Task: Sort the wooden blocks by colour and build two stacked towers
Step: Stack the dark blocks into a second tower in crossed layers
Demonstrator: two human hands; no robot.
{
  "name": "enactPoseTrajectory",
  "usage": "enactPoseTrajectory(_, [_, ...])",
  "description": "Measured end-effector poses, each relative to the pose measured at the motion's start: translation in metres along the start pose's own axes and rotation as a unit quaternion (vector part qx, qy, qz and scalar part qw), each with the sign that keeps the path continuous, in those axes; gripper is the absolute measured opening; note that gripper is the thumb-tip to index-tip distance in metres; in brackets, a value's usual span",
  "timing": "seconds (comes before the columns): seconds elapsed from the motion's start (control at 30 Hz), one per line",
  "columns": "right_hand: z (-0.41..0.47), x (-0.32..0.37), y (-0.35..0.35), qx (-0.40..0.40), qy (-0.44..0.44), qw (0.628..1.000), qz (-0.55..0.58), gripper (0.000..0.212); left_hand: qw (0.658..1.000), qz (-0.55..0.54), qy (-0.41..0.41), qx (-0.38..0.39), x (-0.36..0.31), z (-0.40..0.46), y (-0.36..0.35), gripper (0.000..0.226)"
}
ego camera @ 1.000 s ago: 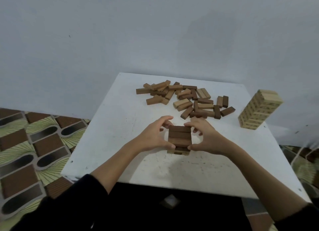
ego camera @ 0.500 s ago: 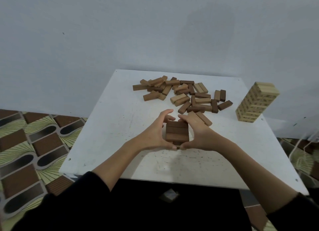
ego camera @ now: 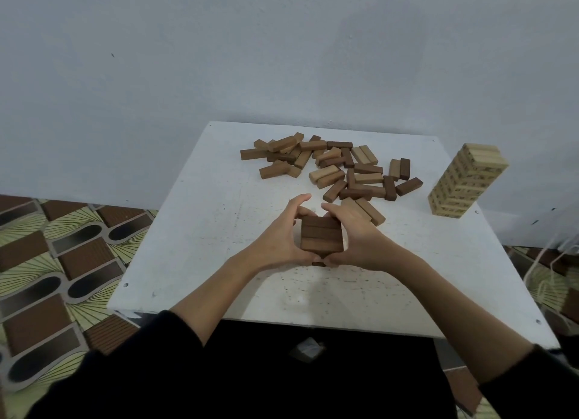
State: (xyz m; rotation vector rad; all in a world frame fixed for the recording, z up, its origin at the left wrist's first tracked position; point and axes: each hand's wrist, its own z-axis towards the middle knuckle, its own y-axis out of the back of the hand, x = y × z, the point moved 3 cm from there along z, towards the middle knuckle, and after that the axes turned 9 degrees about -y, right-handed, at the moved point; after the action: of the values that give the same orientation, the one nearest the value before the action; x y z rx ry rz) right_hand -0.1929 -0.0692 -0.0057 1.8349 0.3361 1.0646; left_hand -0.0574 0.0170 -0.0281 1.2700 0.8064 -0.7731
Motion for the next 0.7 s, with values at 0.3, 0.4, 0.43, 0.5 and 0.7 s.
enactPoseTrajectory(0.3, [0.002,-0.002,-0.003,-0.007,-0.016,0.999,0.036,0.099,1.000,-0.011,0.015,-0.008,0.005,0.001,-0.002,0.109])
enactPoseTrajectory(0.4, [-0.002,-0.005,-0.004,0.004,-0.026,0.997,0.073,0.111,0.999,-0.031,0.025,-0.011,0.005,-0.005,-0.005,0.112])
enactPoseTrajectory(0.43, [-0.004,-0.005,-0.006,0.000,-0.029,0.996,0.083,0.115,0.999,-0.033,0.030,-0.014,0.005,-0.007,-0.007,0.113])
enactPoseTrajectory(0.5, [-0.009,-0.007,-0.010,-0.026,-0.042,0.994,0.100,0.115,0.998,-0.026,0.043,-0.026,0.007,-0.012,-0.011,0.111])
enactPoseTrajectory(0.7, [-0.023,-0.010,-0.037,-0.097,-0.076,0.980,0.159,0.107,0.997,0.041,0.053,-0.031,0.009,-0.019,-0.026,0.108])
